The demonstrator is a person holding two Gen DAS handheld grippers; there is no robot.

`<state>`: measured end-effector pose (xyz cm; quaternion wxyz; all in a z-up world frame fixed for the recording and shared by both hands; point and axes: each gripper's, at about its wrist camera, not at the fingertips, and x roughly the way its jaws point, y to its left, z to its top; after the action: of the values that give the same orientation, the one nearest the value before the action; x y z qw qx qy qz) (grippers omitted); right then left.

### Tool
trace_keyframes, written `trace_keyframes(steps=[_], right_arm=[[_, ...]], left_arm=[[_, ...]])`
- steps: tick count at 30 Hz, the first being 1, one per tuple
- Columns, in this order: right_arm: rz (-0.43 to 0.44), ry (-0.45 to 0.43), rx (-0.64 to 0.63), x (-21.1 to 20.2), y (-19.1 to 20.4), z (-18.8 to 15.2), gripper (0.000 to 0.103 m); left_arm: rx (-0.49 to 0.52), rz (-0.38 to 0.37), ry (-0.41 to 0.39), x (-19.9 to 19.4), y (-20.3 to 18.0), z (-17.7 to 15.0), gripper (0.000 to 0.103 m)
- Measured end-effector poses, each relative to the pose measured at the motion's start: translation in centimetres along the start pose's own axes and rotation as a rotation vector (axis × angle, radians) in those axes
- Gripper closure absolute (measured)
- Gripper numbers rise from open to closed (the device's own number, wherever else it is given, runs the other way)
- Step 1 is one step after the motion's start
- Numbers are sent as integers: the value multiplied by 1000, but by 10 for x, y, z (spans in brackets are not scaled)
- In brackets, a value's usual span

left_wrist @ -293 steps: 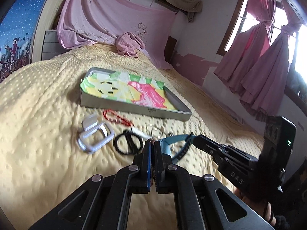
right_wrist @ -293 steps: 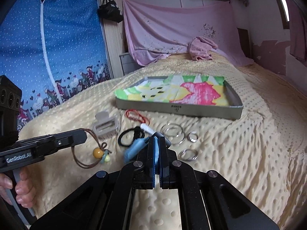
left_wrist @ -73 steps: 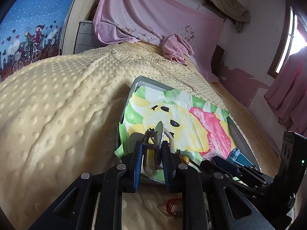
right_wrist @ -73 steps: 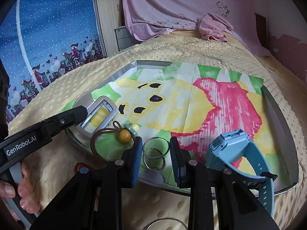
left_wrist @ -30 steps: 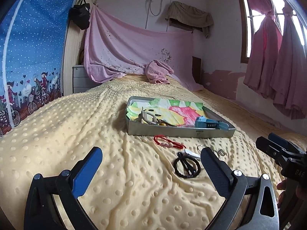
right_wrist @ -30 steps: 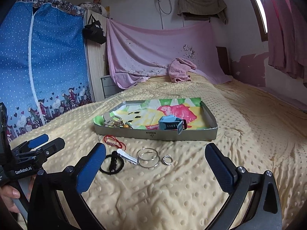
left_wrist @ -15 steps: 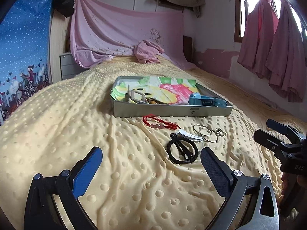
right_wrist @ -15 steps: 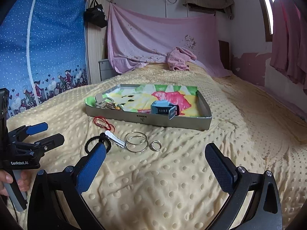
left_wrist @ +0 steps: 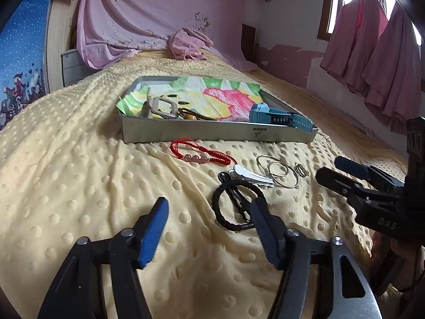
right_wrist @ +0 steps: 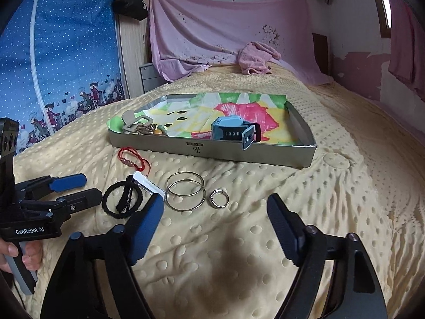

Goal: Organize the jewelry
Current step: 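Grasp the black hair tie with the left tool while the right tool grasps a small silver ring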

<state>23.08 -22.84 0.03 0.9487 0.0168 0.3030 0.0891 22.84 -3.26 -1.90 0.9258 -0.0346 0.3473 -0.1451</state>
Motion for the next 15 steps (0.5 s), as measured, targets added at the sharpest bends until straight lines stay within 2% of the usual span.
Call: trace_keyframes(steps=[2,5,6,7,8,10,15], right_arm=[[3,9,7,7,1,0,43],[14,31,23,19,0,0,44],[16,37,29,22,0,0,46],[16,43,35,26,-1,0,54],[18,50,44,30,-2,0,57],[27,58,66,36,-5,0,58],[51,85,102,50,-12,-3,69]], left_arm=[[-3,-9,25,6,0,1,56],[-18,-27,47,14,1,2,60],[-24,-31,51,15,2,3,64],[-29,-36,55,17,3,4,65],[-30,-38,60,19,3,4,67],[-25,-36,68,22,2,5,70],[-34,-27,79,26,4,7,86]])
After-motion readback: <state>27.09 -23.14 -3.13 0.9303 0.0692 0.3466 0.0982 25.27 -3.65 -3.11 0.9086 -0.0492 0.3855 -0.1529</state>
